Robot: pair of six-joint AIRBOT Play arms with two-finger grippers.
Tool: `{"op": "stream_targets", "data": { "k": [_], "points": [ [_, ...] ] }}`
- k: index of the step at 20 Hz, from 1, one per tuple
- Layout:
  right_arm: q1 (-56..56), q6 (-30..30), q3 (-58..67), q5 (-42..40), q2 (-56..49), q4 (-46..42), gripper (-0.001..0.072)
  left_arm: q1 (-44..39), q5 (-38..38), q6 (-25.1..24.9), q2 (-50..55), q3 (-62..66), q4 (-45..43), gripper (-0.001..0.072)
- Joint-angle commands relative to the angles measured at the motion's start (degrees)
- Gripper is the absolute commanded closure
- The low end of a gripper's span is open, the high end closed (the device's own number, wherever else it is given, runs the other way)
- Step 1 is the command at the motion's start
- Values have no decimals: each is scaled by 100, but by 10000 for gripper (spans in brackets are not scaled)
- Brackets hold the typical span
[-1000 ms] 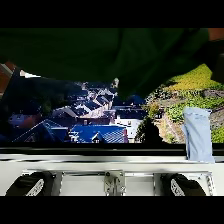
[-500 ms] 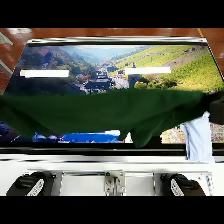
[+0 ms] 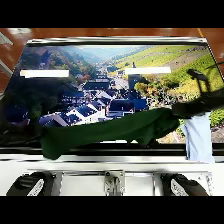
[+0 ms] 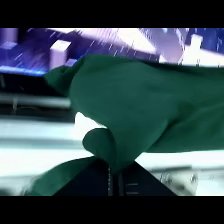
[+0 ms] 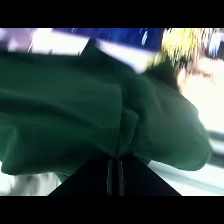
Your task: Fold the shirts.
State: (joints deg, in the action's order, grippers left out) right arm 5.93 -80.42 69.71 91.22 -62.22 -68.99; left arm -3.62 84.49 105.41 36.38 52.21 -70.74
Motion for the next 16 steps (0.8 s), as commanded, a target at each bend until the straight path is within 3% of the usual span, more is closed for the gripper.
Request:
{"op": "stream_targets", "data": {
  "k": [1, 4, 9, 10, 11, 12, 13, 14, 16],
  "points": [
    [-4, 11, -103, -1449, -1552, 319, 656, 42, -1827, -400, 1412, -256, 79, 677],
    [-4, 214, 188, -2533, -2717, 1263, 655, 240, -2833, -621, 3217, 487, 341, 676],
    [-9, 293, 389, -4068, -3423, 2516, 645, 223, -2992, -743, 5235, 1628, 1093, 674],
    [-9, 293, 389, -4076, -3477, 2608, 561, 210, -2990, -743, 5445, 1700, 1220, 666],
    [-4, 297, 389, -4068, -3488, 2693, 371, 221, -2983, -743, 5556, 1742, 1325, 545],
    [-4, 365, 391, -4024, -3467, 2758, 213, 267, -2916, -743, 5578, 1786, 1340, 274],
    [50, 592, 404, -3840, -3399, 2839, 194, 372, -2688, -782, 5545, 1871, 1327, 44],
    [146, 820, 459, -3530, -3292, 2811, 194, 535, -2297, -1023, 5501, 2006, 1305, 17],
    [470, 1014, 568, -2876, -2959, 2299, 194, 970, -1252, -1499, 5324, 2260, 1005, 37]
  ]
}}
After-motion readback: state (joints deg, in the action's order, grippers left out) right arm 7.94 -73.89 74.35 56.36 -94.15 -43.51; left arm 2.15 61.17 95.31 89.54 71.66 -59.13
